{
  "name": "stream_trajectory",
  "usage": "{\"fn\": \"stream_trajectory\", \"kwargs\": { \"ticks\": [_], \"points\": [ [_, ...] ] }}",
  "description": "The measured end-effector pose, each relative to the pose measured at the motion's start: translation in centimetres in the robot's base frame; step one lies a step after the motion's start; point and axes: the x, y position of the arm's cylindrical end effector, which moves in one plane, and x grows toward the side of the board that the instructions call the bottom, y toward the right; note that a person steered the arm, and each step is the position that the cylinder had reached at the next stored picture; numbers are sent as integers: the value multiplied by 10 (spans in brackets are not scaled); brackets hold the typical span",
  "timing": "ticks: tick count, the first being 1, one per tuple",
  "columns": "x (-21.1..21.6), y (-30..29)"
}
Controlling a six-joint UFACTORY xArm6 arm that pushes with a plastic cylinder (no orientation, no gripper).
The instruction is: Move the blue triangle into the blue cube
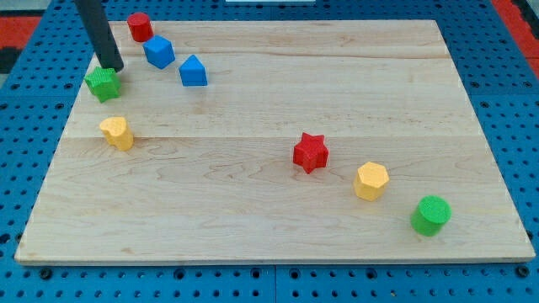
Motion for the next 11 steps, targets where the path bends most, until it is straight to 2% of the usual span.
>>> {"fn": "stream_trajectory", "kwargs": {
  "ticks": [1,2,3,4,5,6,7,9,10,11],
  "points": [
    [15,15],
    [9,35],
    [28,84],
    [55,90],
    [57,140],
    [15,149],
    [-1,149],
    [0,118],
    [-12,135],
    [-32,123]
  ]
}}
